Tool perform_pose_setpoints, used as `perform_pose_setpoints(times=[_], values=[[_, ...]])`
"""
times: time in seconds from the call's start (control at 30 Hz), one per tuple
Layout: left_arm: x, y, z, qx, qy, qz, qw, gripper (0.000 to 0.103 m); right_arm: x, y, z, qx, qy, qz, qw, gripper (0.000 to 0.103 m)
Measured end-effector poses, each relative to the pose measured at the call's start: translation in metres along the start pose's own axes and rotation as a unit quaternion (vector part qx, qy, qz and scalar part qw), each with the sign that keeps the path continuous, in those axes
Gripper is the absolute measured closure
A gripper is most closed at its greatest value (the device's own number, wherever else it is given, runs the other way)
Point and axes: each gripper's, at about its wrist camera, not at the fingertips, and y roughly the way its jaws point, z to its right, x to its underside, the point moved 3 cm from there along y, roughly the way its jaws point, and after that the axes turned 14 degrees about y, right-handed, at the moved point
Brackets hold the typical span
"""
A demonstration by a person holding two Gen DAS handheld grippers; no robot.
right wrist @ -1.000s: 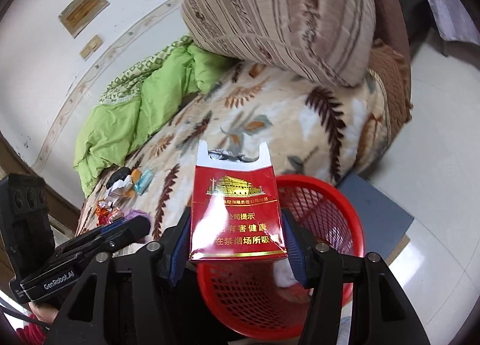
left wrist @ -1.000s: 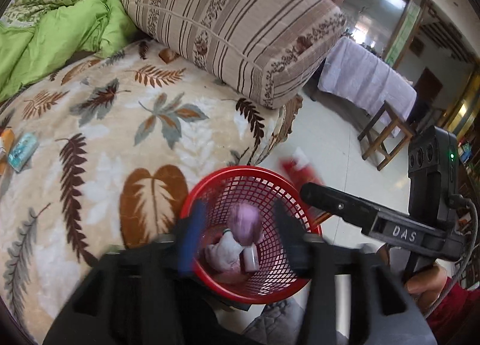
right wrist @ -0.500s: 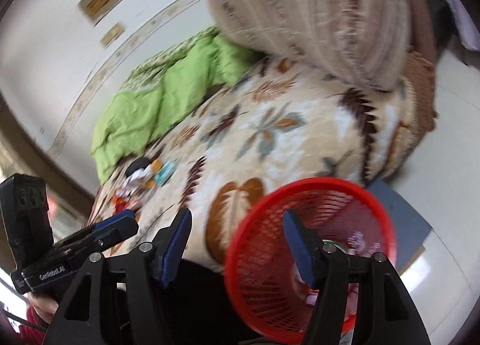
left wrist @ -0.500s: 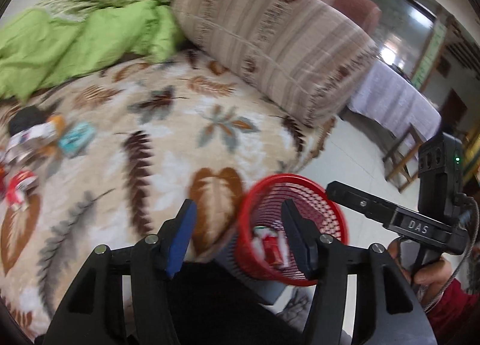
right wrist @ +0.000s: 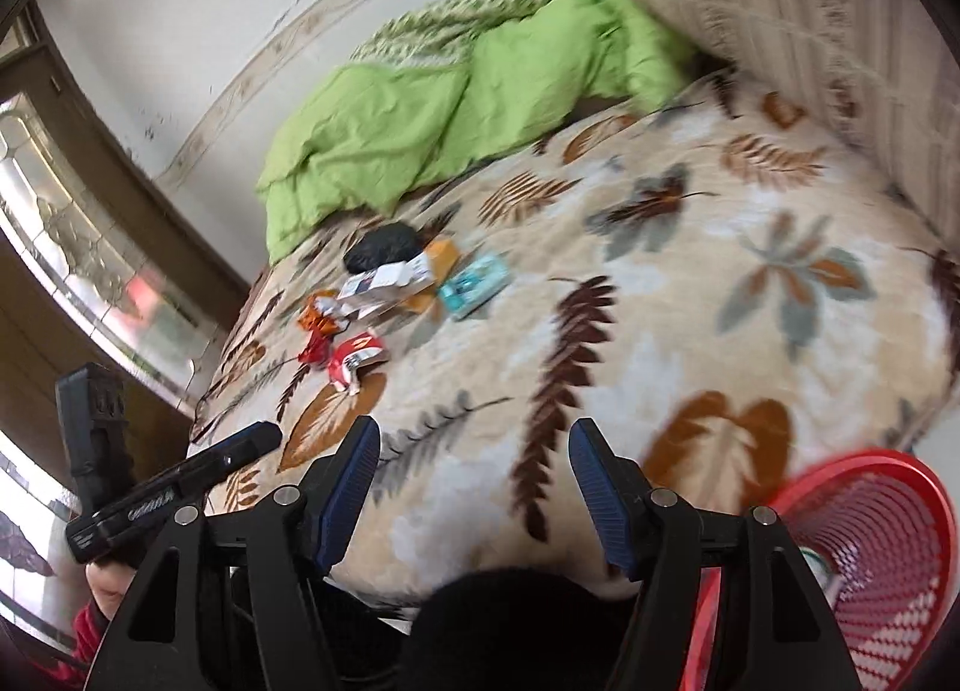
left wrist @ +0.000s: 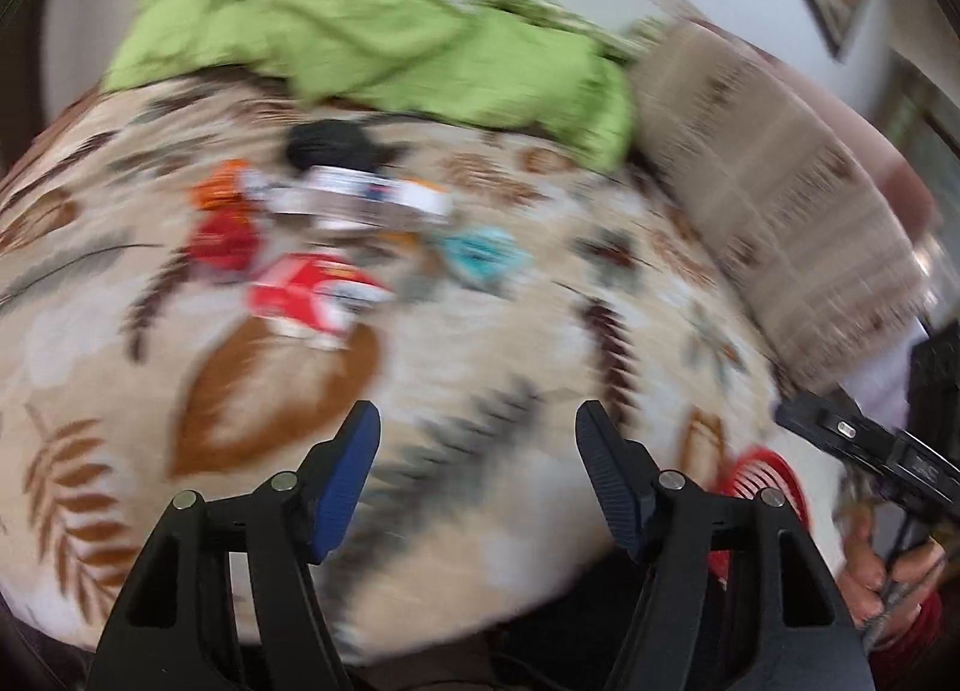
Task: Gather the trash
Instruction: 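Bring both open grippers back over the trash on the bed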
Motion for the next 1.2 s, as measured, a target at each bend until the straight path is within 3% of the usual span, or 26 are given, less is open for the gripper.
perform_pose_setpoints(times=[0.07, 0.2, 0.43, 0.57, 0.63, 0.73, 0.87, 1.0, 1.1, 1.2], values=[[-0.002, 0.006, -0.03, -0.022, -0.024, -0.005, 0.9995, 0.036, -0.002, 0.013, -0.008, -0.007, -0.004, -0.011, 1.0, 0.034], [-0.012, 0.034, -0.079, -0.031, -0.055, -0.014, 0.9979, 0.036, -0.002, 0.036, -0.018, -0.004, -0.024, -0.024, 0.999, 0.034], [-0.037, 0.096, -0.113, -0.051, -0.045, -0.028, 0.9973, 0.036, -0.007, 0.051, -0.017, 0.0, -0.022, -0.036, 0.999, 0.034], [-0.043, 0.126, -0.13, -0.05, -0.065, -0.031, 0.9961, 0.036, -0.01, 0.057, -0.013, 0.01, -0.021, -0.04, 0.999, 0.034], [-0.042, 0.133, -0.132, -0.034, -0.074, -0.031, 0.9962, 0.036, -0.012, 0.061, -0.01, 0.012, -0.016, -0.044, 0.999, 0.034], [-0.035, 0.135, -0.119, 0.026, -0.08, -0.038, 0.9958, 0.036, -0.012, 0.066, -0.009, 0.013, -0.012, -0.048, 0.999, 0.034], [-0.018, 0.12, -0.072, 0.144, -0.049, -0.048, 0.9872, 0.036, -0.013, 0.072, -0.008, 0.014, -0.016, -0.052, 0.998, 0.034], [-0.011, 0.11, -0.049, 0.154, -0.007, -0.049, 0.9868, 0.036, -0.015, 0.08, -0.005, 0.013, -0.011, -0.057, 0.998, 0.034], [-0.015, 0.119, -0.057, 0.132, -0.021, -0.056, 0.9894, 0.036, -0.019, 0.086, -0.001, 0.01, 0.0, -0.06, 0.998, 0.034], [-0.017, 0.131, -0.071, 0.143, -0.064, -0.057, 0.9861, 0.036, -0.021, 0.087, -0.002, 0.005, 0.003, -0.058, 0.998, 0.034]])
